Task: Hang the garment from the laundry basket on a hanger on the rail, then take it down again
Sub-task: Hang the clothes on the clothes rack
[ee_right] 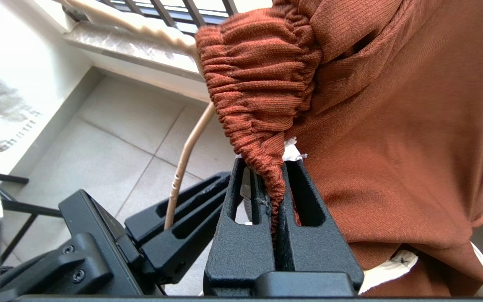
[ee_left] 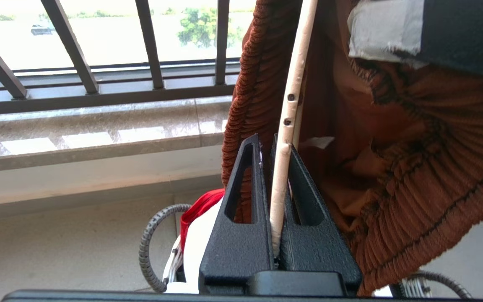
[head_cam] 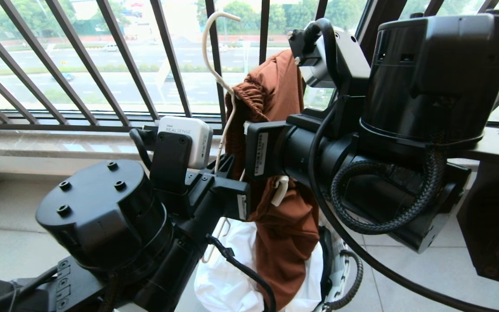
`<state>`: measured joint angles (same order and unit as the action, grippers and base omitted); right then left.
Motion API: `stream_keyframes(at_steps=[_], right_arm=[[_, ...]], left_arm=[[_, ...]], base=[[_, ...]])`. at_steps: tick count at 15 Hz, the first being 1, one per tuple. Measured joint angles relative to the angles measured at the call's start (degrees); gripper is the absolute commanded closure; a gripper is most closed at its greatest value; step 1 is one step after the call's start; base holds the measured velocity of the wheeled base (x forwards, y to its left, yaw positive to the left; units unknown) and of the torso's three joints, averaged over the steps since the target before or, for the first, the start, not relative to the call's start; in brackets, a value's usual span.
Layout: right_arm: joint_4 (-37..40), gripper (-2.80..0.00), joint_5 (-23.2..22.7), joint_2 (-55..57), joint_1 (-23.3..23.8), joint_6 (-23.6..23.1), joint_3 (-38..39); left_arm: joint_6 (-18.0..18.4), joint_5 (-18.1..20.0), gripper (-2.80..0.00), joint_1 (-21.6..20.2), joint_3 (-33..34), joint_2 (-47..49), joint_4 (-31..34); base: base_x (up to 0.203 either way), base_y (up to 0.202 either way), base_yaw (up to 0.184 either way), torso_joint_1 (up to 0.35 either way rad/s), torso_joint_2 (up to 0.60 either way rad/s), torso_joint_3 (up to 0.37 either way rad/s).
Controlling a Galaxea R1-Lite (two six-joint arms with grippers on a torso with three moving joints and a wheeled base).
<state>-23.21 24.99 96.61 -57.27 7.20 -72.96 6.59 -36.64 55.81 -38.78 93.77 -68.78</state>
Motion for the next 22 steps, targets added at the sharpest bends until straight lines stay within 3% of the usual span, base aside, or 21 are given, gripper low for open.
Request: stream_keyframes(at_steps=[9, 14, 18, 22], right_arm=[[0.0, 0.00, 0.1, -1.4, -1.2, -1.9, 1.6], [0.0, 0.00, 0.1, -1.9, -2.7, -1.9, 2.5], [0.0, 0.00, 0.3, -2.0, -3.3, -1.9, 2.6], [-6.7, 0.00, 1.1, -0.9, -3.1, -3.8, 3.1]], left_arm=[[0.3, 0.0, 0.00, -0.7, -0.8, 3.3, -5.2], [4.2, -0.1, 0.00, -1.4, -1.1, 5.9, -13.4], [4.2, -0.1, 0.00, -1.6, -1.1, 6.7, -13.5], [4.2, -0.2, 0.00, -1.6, -1.2, 6.8, -14.3]], base=[[0.000, 0.000, 0.000, 0.000, 0.00, 0.000], [0.000, 0.000, 0.000, 0.000, 0.00, 0.000], [0.000, 0.000, 0.000, 0.000, 0.00, 0.000], [0.000, 0.000, 0.000, 0.000, 0.00, 0.000]])
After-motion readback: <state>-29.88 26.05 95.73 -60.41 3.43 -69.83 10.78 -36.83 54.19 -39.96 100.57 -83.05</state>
